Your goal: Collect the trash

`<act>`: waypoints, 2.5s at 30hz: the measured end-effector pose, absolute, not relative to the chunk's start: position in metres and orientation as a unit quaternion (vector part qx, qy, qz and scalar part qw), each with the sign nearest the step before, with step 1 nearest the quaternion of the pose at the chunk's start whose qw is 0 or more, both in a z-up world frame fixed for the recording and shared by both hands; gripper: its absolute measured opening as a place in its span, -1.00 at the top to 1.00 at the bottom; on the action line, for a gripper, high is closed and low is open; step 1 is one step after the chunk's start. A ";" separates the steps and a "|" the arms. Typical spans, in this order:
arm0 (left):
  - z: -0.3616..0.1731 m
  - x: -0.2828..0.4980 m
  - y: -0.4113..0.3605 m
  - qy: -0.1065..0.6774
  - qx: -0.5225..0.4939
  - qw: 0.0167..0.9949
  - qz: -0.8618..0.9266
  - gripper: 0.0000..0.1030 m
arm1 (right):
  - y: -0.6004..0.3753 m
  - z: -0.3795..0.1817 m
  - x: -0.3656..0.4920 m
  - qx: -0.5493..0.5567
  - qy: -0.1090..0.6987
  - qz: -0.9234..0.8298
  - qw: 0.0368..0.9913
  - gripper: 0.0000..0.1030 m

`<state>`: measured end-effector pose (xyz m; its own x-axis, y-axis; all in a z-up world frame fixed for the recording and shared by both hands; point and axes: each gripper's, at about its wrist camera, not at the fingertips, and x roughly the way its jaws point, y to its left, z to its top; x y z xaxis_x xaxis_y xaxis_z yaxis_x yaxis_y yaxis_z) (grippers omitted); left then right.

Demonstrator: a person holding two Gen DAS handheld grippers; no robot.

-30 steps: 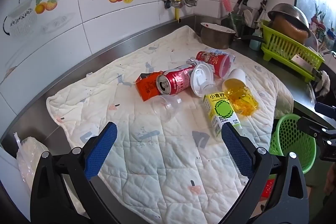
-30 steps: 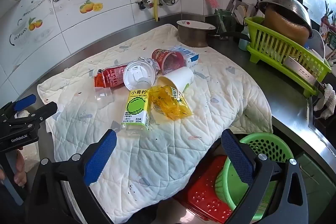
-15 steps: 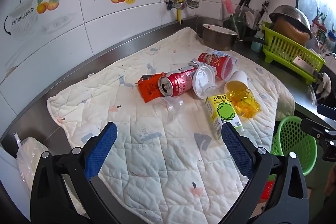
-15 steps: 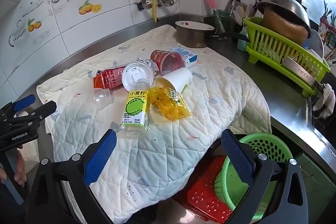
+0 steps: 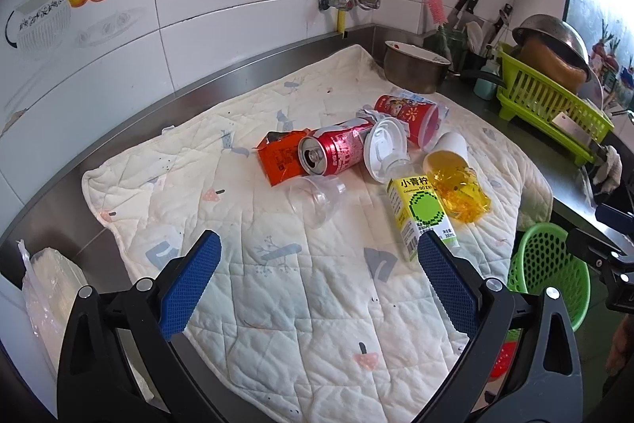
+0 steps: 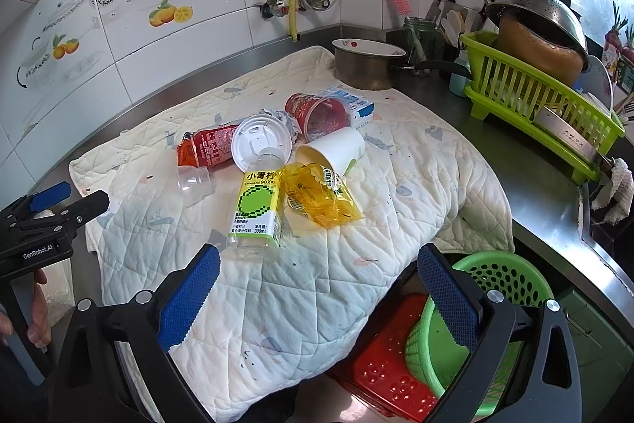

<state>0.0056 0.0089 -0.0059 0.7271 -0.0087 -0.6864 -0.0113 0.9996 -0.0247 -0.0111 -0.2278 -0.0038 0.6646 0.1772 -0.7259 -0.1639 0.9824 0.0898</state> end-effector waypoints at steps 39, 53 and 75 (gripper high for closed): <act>0.013 0.000 0.003 0.331 -0.023 0.943 0.016 -0.90 | -0.248 0.012 -0.024 0.045 0.356 0.034 0.933 -0.88; 0.017 -0.003 -0.012 0.321 -0.019 0.947 0.008 -0.90 | -0.260 0.015 -0.042 0.072 0.342 -0.002 0.937 -0.88; 0.023 -0.008 -0.013 0.304 -0.015 0.952 0.028 -0.90 | -0.270 0.018 -0.055 0.081 0.334 -0.019 0.939 -0.88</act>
